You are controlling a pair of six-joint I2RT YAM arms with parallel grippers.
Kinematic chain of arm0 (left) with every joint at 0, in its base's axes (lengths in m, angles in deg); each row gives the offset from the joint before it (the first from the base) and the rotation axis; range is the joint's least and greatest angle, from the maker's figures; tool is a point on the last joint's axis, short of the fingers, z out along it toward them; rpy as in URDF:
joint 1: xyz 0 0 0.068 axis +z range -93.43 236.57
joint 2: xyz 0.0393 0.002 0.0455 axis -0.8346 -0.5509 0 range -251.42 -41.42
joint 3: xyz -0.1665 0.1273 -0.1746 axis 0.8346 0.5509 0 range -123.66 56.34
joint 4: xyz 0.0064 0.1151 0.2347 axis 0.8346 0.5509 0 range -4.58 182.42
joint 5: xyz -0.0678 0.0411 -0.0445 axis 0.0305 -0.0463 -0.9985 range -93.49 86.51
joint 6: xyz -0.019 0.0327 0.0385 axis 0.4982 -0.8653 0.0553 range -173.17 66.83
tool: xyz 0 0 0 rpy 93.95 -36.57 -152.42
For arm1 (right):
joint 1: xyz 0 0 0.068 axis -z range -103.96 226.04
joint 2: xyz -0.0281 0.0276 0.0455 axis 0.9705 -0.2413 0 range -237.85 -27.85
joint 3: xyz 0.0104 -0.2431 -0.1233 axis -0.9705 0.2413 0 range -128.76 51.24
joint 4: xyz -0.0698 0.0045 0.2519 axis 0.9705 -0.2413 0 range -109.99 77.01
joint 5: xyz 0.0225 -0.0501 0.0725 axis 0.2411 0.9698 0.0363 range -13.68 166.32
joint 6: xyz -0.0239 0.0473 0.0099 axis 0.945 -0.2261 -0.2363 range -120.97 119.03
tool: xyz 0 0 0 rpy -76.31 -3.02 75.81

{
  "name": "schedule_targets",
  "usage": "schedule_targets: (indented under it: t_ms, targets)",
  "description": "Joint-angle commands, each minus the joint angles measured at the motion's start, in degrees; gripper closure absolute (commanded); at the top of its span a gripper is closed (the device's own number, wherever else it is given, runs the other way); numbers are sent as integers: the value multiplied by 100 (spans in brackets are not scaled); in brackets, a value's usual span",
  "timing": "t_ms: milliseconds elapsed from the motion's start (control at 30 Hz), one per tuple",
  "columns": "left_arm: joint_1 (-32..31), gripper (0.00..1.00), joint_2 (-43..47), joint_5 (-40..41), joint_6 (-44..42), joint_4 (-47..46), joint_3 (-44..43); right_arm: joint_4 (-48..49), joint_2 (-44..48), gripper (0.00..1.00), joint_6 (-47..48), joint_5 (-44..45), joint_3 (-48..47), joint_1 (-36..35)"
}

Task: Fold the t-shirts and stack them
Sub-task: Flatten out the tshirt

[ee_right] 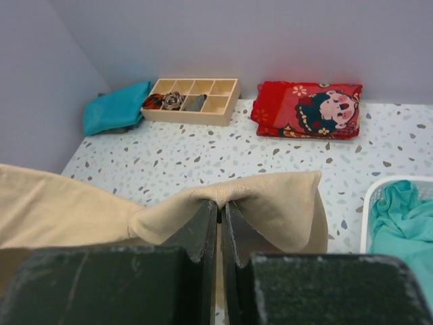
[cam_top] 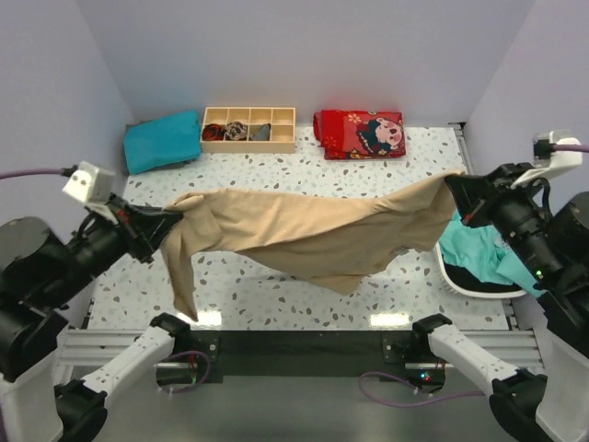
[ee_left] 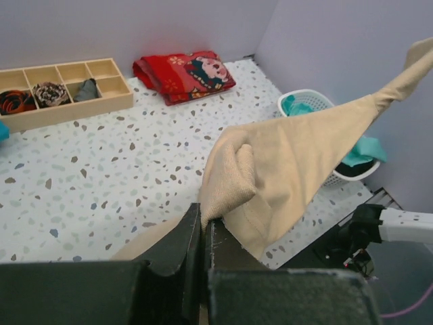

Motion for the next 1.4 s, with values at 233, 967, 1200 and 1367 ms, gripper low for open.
schedule_targets:
  t_ms: [233, 967, 1200, 1367]
  targets:
    - [-7, 100, -69, -273, 590, -774, 1189, 526, -1252, 100, 428, 613, -251, 4]
    - [1399, 76, -6085, 1352, 495, -5772, 2573, 2989, -5287, 100, 437, 675, 595, 22]
    - [1943, 8, -6133, 2901, -76, -6518, 2414, 3077, -5499, 100, 595, 692, 612, 57]
    - [2042, 2, -6116, 2401, -104, -5447, 1903, 3024, -5552, 100, 595, 613, 594, 57]
